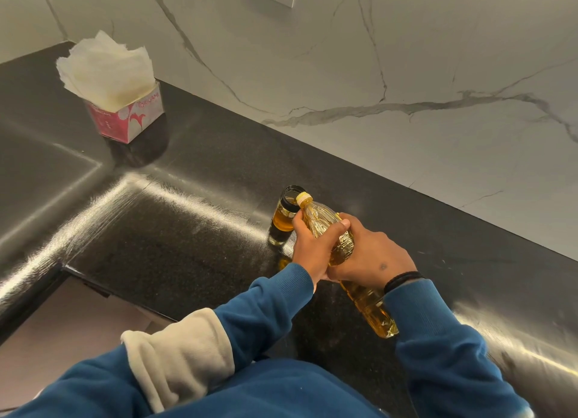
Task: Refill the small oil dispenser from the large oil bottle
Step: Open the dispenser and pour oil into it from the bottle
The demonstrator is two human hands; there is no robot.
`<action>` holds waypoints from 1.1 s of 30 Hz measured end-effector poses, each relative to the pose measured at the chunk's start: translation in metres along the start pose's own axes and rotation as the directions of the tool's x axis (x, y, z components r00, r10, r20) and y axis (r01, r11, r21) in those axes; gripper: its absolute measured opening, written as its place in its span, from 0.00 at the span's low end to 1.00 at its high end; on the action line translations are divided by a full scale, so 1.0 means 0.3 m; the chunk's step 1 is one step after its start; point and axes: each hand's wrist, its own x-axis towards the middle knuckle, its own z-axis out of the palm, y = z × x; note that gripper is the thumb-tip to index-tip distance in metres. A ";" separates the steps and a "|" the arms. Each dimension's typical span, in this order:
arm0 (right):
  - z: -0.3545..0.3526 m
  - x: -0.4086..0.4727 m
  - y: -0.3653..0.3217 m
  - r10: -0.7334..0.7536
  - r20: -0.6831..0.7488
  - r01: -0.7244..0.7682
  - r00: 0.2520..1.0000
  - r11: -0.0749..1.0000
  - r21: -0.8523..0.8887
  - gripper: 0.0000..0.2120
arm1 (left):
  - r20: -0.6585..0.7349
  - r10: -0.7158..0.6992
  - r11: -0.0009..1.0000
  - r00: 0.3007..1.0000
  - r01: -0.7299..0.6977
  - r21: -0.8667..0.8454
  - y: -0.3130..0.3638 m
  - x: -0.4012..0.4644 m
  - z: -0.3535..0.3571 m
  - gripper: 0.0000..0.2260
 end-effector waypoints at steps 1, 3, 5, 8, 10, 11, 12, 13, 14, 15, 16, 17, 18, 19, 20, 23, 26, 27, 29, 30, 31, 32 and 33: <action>-0.001 0.000 0.000 0.000 0.000 0.000 1.000 1.000 -0.001 0.53 | 0.000 0.000 1.000 1.000 0.000 -0.002 0.000 0.000 0.000 0.41; -0.001 0.000 0.001 -0.001 -0.001 0.001 1.000 1.000 0.000 0.53 | 0.002 -0.001 1.000 1.000 0.001 -0.004 0.001 -0.001 0.000 0.41; -0.001 0.001 0.000 -0.001 -0.001 0.001 1.000 1.000 0.003 0.53 | 0.005 0.001 1.000 1.000 -0.001 -0.009 0.000 0.001 -0.001 0.41; -0.001 0.003 -0.001 0.001 0.000 -0.001 1.000 1.000 0.008 0.53 | 0.002 -0.002 1.000 1.000 0.002 -0.002 -0.001 0.002 0.000 0.41; -0.002 0.003 0.000 0.002 0.001 -0.002 1.000 1.000 0.011 0.53 | 0.001 -0.003 1.000 1.000 0.003 0.005 -0.002 0.003 -0.001 0.41; -0.002 0.003 0.000 0.002 0.001 -0.002 1.000 1.000 0.012 0.53 | 0.001 -0.002 1.000 1.000 0.002 0.003 -0.001 0.004 -0.001 0.41; -0.002 0.002 0.000 0.001 0.002 -0.001 1.000 1.000 0.013 0.53 | 0.003 -0.002 1.000 1.000 0.002 0.002 -0.001 0.003 -0.002 0.41; -0.001 0.002 -0.001 -0.001 0.002 0.001 1.000 1.000 0.015 0.53 | 0.003 -0.003 1.000 1.000 0.003 0.002 -0.002 0.004 -0.002 0.41; -0.002 0.002 -0.002 -0.003 0.001 0.003 1.000 1.000 0.018 0.53 | 0.002 -0.005 1.000 1.000 0.005 0.004 -0.002 0.004 -0.002 0.41; -0.002 0.001 -0.003 -0.003 0.000 0.003 1.000 1.000 0.019 0.53 | 0.002 -0.006 1.000 1.000 0.006 0.006 -0.004 0.006 -0.002 0.41; -0.002 0.000 -0.003 -0.003 -0.001 0.003 1.000 1.000 0.018 0.53 | 0.001 -0.006 1.000 1.000 0.006 0.006 -0.004 0.006 -0.002 0.41; -0.002 0.001 -0.003 -0.003 0.000 0.003 1.000 1.000 0.016 0.53 | 0.001 -0.005 1.000 1.000 0.005 0.006 -0.006 0.008 -0.002 0.42; -0.003 0.000 -0.002 -0.003 0.001 0.003 1.000 1.000 0.013 0.54 | 0.002 -0.005 1.000 1.000 0.005 0.005 -0.006 0.009 -0.002 0.41; -0.004 0.001 -0.002 -0.001 0.002 0.001 1.000 1.000 0.012 0.54 | 0.002 -0.005 1.000 1.000 0.005 0.005 -0.007 0.010 -0.002 0.41; -0.005 0.000 -0.003 0.000 0.001 0.000 1.000 1.000 0.010 0.54 | 0.003 -0.005 1.000 1.000 0.005 0.004 -0.006 0.010 -0.002 0.41; -0.008 -0.003 -0.005 -0.004 -0.005 0.004 1.000 1.000 -0.003 0.54 | 0.011 0.000 1.000 1.000 0.000 -0.016 -0.010 0.011 -0.003 0.41; -0.012 -0.007 -0.006 -0.008 -0.002 0.008 1.000 1.000 -0.004 0.53 | 0.013 0.000 1.000 1.000 0.001 -0.025 -0.012 0.013 -0.003 0.42; -0.012 -0.006 -0.007 -0.008 -0.001 0.008 1.000 1.000 -0.003 0.53 | 0.014 0.002 1.000 1.000 -0.001 -0.026 -0.013 0.014 -0.004 0.42; -0.011 -0.006 -0.007 -0.005 0.000 0.005 1.000 1.000 0.000 0.53 | 0.016 0.006 1.000 1.000 -0.006 -0.028 -0.012 0.015 -0.004 0.41; -0.010 -0.005 -0.007 -0.005 0.000 0.005 1.000 1.000 0.001 0.53 | 0.016 0.005 1.000 1.000 -0.004 -0.027 -0.011 0.014 -0.004 0.41; -0.010 -0.005 -0.008 -0.005 0.001 0.005 1.000 1.000 0.002 0.53 | 0.015 0.002 1.000 1.000 -0.001 -0.024 -0.009 0.014 -0.004 0.41; -0.009 -0.004 -0.008 -0.004 0.001 0.004 1.000 1.000 0.002 0.53 | 0.015 -0.002 1.000 1.000 0.002 -0.021 -0.009 0.013 -0.004 0.41; -0.009 -0.004 -0.008 -0.003 0.003 0.003 1.000 1.000 0.003 0.53 | 0.015 -0.003 1.000 1.000 0.003 -0.019 -0.010 0.014 -0.005 0.41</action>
